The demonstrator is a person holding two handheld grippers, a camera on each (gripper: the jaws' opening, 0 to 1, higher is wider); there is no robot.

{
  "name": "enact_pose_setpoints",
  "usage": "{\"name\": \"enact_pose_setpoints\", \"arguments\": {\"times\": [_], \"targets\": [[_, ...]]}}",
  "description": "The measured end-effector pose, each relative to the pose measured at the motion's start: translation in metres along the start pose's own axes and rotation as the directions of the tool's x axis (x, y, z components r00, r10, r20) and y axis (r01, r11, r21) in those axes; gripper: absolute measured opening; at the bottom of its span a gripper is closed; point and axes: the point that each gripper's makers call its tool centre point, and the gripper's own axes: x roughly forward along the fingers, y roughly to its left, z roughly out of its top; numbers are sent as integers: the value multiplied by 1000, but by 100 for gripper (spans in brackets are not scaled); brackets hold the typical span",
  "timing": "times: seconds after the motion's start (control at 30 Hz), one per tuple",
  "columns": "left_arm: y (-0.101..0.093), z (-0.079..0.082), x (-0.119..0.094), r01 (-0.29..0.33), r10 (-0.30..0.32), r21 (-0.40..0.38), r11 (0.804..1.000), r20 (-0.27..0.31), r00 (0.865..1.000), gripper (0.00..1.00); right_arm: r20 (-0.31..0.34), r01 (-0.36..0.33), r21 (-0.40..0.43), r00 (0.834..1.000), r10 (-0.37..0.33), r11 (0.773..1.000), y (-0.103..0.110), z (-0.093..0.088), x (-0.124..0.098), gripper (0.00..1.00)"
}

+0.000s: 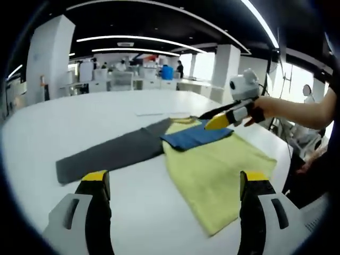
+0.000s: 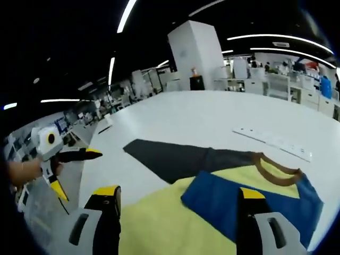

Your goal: Fold the garment on the visible template until the final outline fits inside the template.

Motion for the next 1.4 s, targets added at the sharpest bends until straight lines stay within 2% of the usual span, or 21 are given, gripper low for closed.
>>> {"name": "enact_pose_setpoints", "arguments": {"times": [0.23, 0.33, 0.47, 0.53, 0.7, 0.9, 0.93, 0.97, 1.1, 1.13, 1.2, 1.3, 1.33, 1.37, 1.4], "targets": [[47, 0, 0, -130, 130, -23, 991, 7, 991, 99, 8, -16, -23, 1000, 16, 1000, 6, -9, -18, 95], [73, -1, -1, -201, 201, -25, 979, -3, 980, 99, 10, -26, -38, 1000, 26, 999, 11, -13, -25, 97], [96, 1, 0, -255, 256, -34, 966, 11, 967, 98, 28, -32, -64, 999, 33, 997, 14, -16, -33, 97], [106, 0, 1, -282, 282, -28, 959, -1, 959, 98, 28, -41, -69, 999, 43, 997, 16, -20, -38, 98], [135, -4, 3, -354, 354, -22, 935, -15, 935, 94, 55, -54, -79, 997, 59, 995, 22, -25, -51, 98], [165, -10, 5, -436, 435, -85, 896, -27, 900, 84, 67, -48, -119, 996, 56, 992, 27, -32, -64, 97], [170, -11, 5, -452, 452, -95, 887, -27, 892, 82, 72, -45, -122, 996, 54, 992, 27, -32, -66, 96], [177, -15, 4, -478, 477, -102, 872, -41, 878, 78, 78, -42, -121, 996, 51, 992, 27, -32, -68, 95], [189, -23, 8, -504, 502, -134, 853, -52, 864, 66, 102, -28, -113, 994, 40, 993, 25, -32, -74, 91], [194, -27, 8, -526, 522, -127, 841, -70, 850, 62, 102, -26, -113, 994, 38, 993, 24, -32, -75, 90], [197, -32, 10, -536, 530, -125, 835, -83, 844, 57, 103, -14, -107, 994, 25, 994, 22, -33, -78, 90], [206, -41, 9, -574, 563, -131, 809, -109, 819, 49, 108, 0, -110, 994, 12, 994, 22, -34, -85, 91], [208, -44, 10, -579, 568, -132, 805, -115, 815, 46, 109, 2, -109, 994, 10, 994, 21, -34, -87, 91], [211, -49, 9, -590, 575, -152, 793, -135, 807, 43, 110, 6, -106, 994, 6, 994, 21, -35, -89, 90], [213, -50, 10, -592, 577, -158, 790, -136, 806, 40, 109, 11, -105, 994, 1, 994, 20, -36, -90, 90]]}}
